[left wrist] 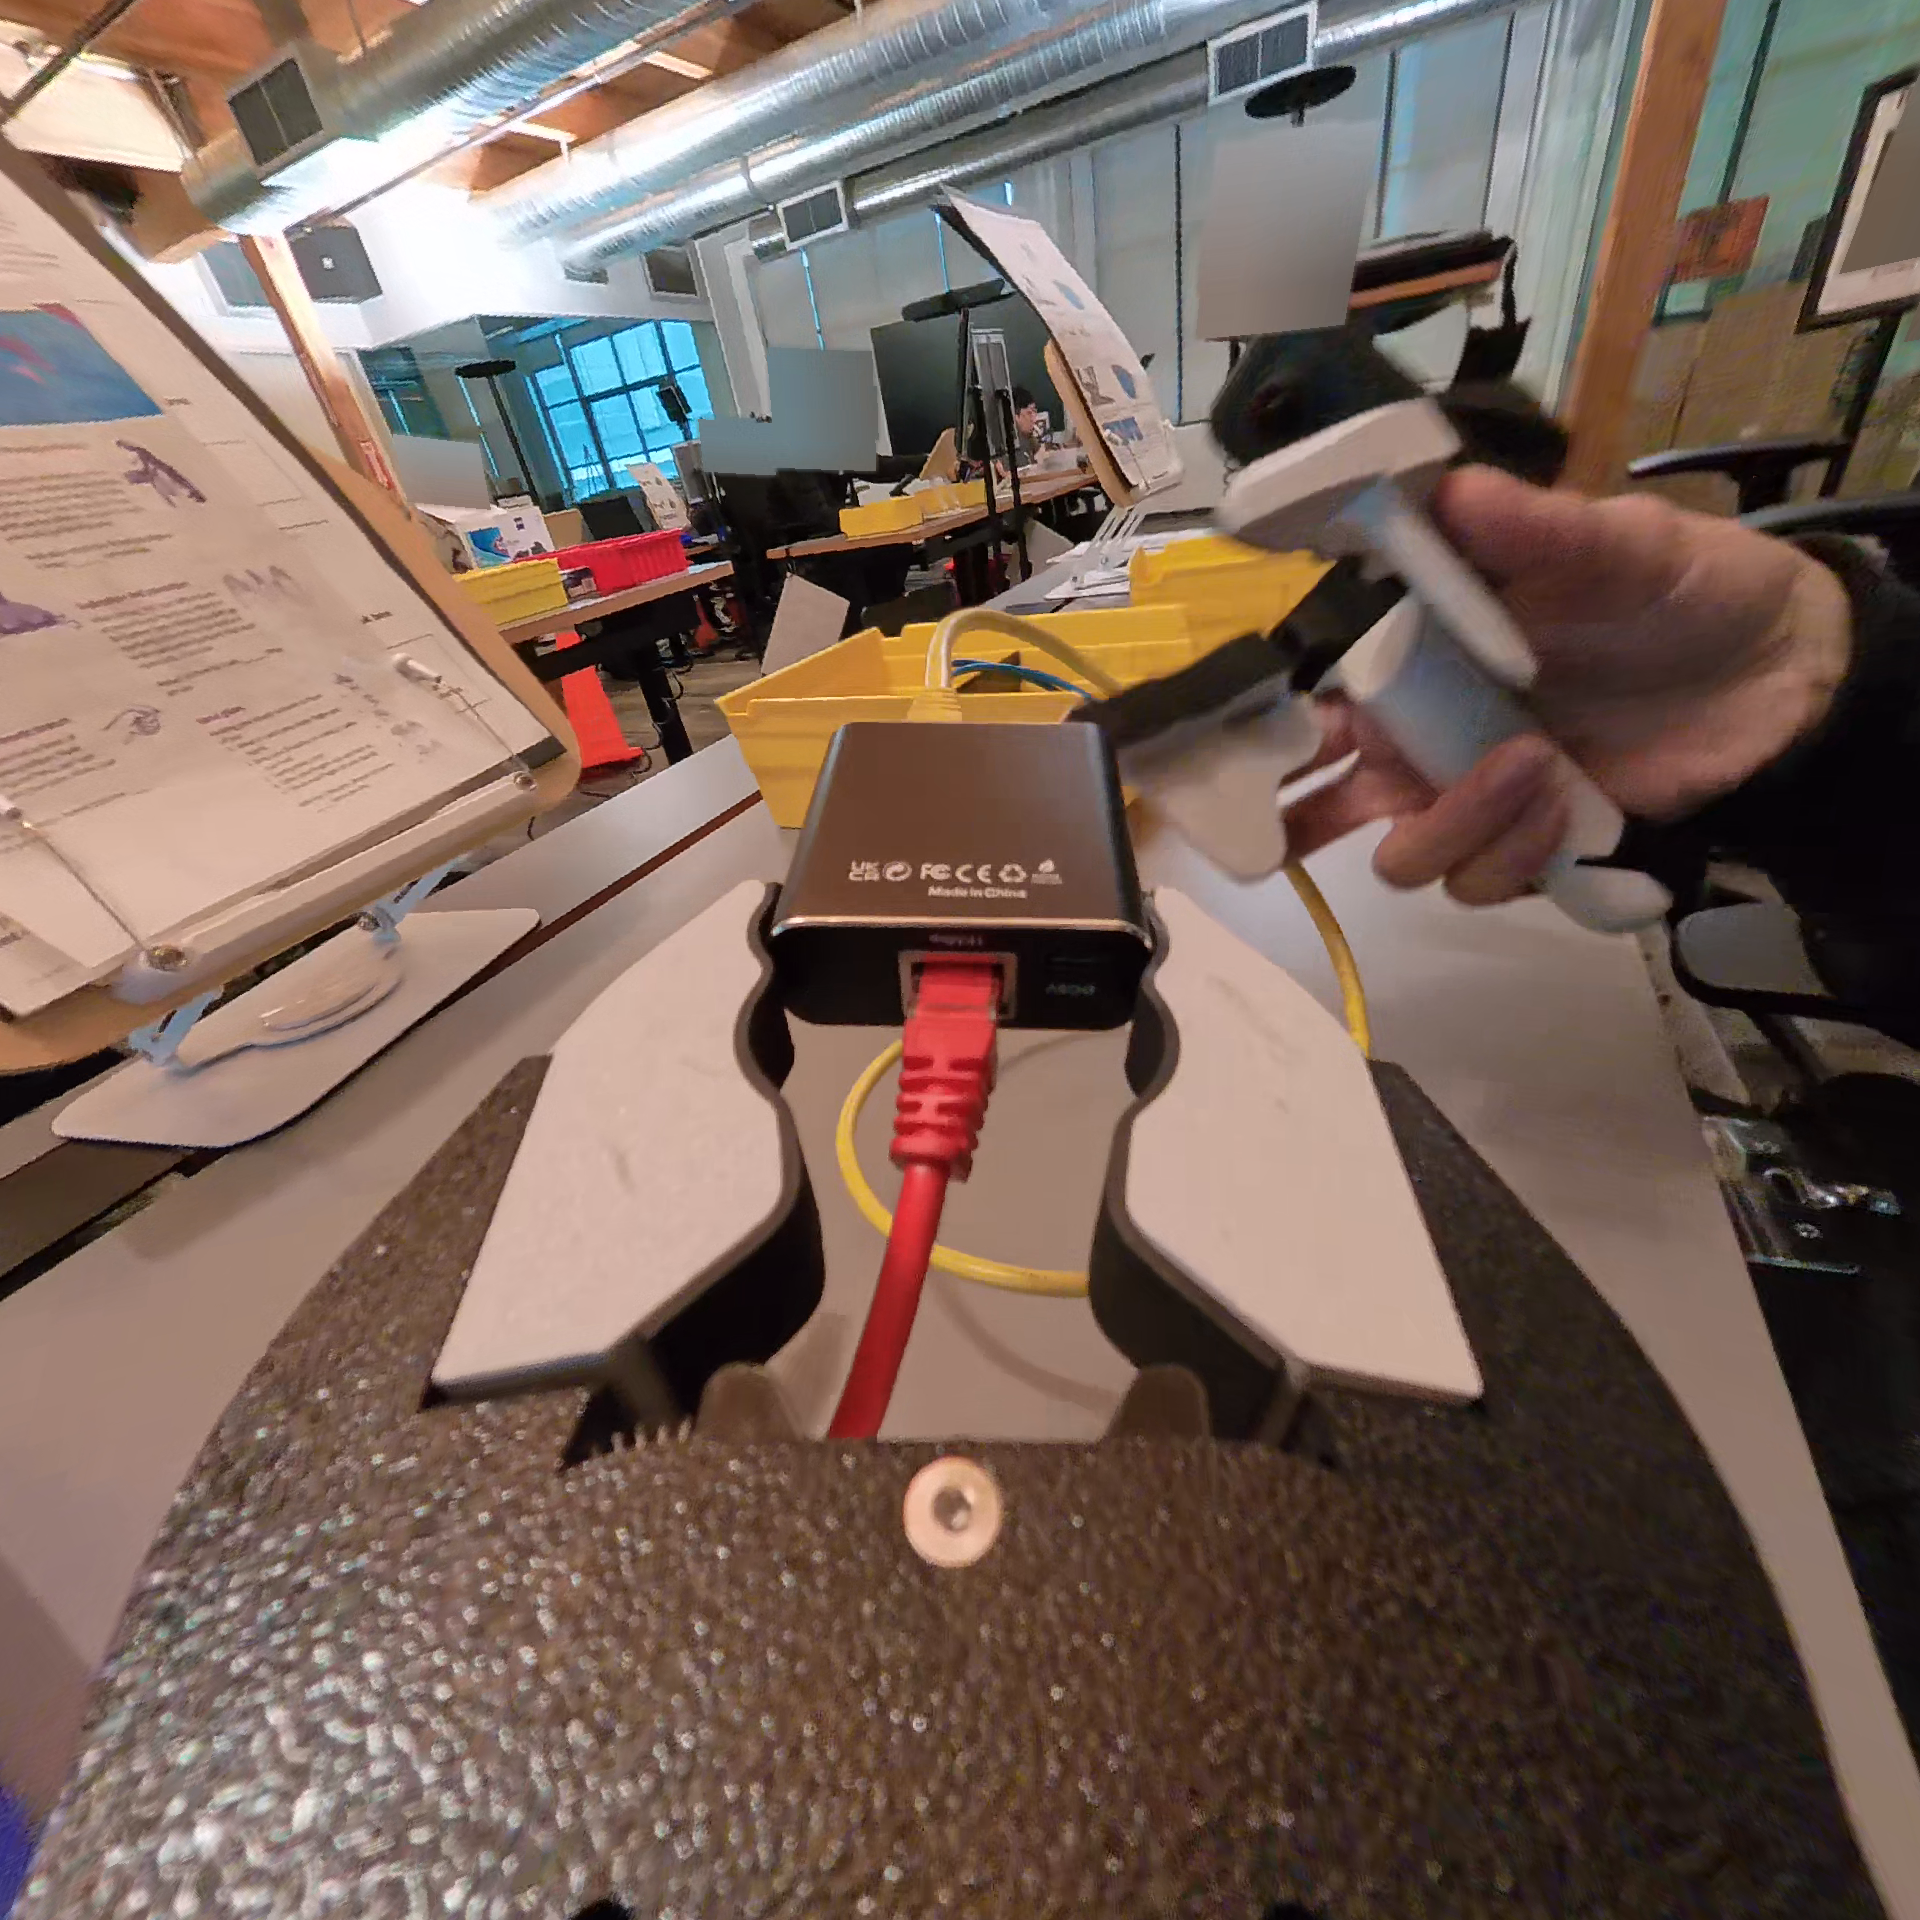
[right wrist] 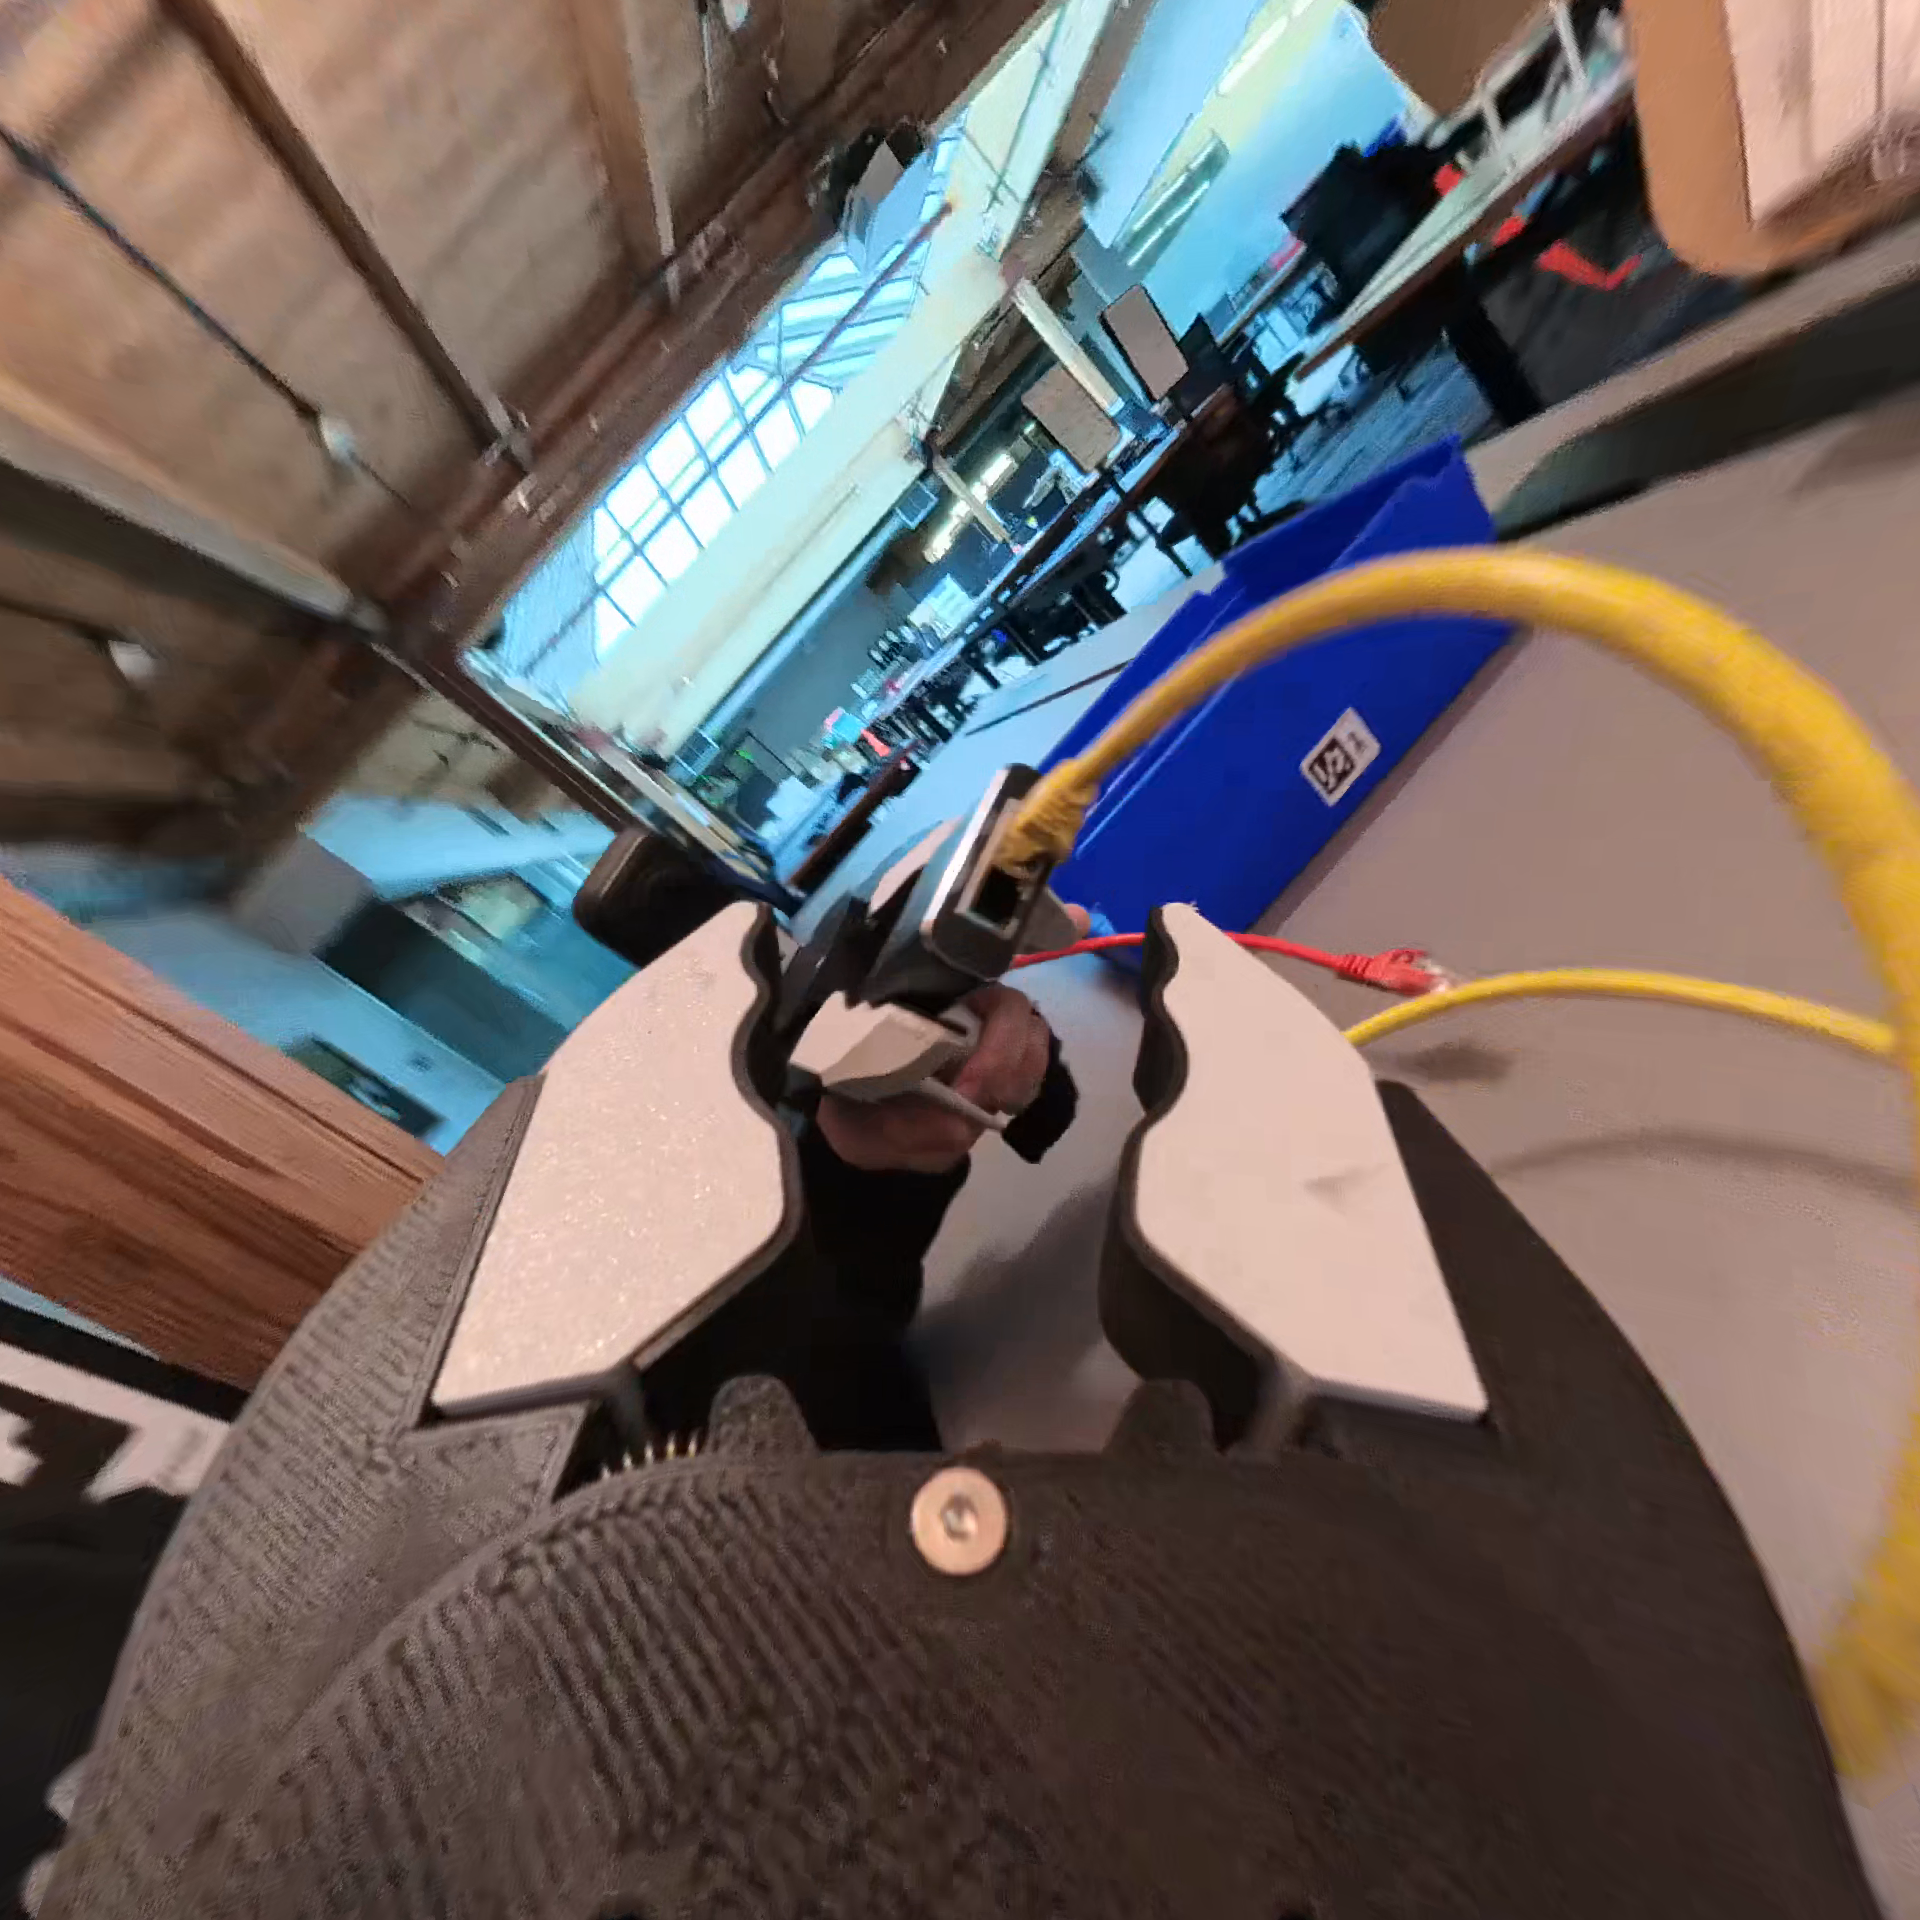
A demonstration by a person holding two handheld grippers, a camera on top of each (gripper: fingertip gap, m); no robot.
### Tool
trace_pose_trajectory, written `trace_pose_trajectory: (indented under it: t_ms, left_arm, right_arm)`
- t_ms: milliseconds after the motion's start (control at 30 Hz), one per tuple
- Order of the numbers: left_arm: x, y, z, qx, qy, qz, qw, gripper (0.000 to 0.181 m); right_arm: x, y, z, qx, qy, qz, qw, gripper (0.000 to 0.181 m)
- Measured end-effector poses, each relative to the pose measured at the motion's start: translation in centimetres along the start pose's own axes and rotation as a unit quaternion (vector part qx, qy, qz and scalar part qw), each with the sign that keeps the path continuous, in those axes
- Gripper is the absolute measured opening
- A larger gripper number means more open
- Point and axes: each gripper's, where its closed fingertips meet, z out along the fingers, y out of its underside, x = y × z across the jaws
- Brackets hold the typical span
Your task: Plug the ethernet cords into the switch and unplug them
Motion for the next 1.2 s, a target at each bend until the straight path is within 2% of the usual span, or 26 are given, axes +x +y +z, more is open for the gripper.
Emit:
trace_pose_trajectory:
  t_ms: [133, 167, 367, 600, 867, 1200]
  left_arm:
    - [1.1, 0.1, 0.9, -0.002, 0.014, 0.023, 1.000, 0.062]
    - [1.2, 0.3, 1.2, -0.004, 0.015, 0.025, 1.000, 0.062]
    - [1.8, 1.6, 2.4, -0.030, 0.011, 0.041, 0.999, 0.062]
    - [2.1, 1.8, 3.1, -0.039, -0.007, 0.057, 0.998, 0.062]
    - [2.2, 1.6, 3.5, -0.029, -0.023, 0.060, 0.998, 0.062]
    - [2.3, 1.8, 3.9, -0.054, -0.047, 0.107, 0.992, 0.063]
  right_arm:
    - [2.2, 0.8, 0.8, 0.039, -0.014, 0.104, 0.994, 0.061]
    - [2.4, 0.7, 0.8, 0.055, -0.023, 0.123, 0.991, 0.055]
    - [3.3, 1.5, 1.0, 0.081, -0.038, 0.174, 0.981, 0.040]
    - [3.7, 0.5, 0.3, 0.147, -0.053, 0.219, 0.963, 0.021]
    - [4.3, -0.2, -0.4, 0.200, -0.048, 0.236, 0.950, 0.018]
    - [4.4, -0.2, -0.3, 0.218, -0.074, 0.236, 0.944, 0.015]
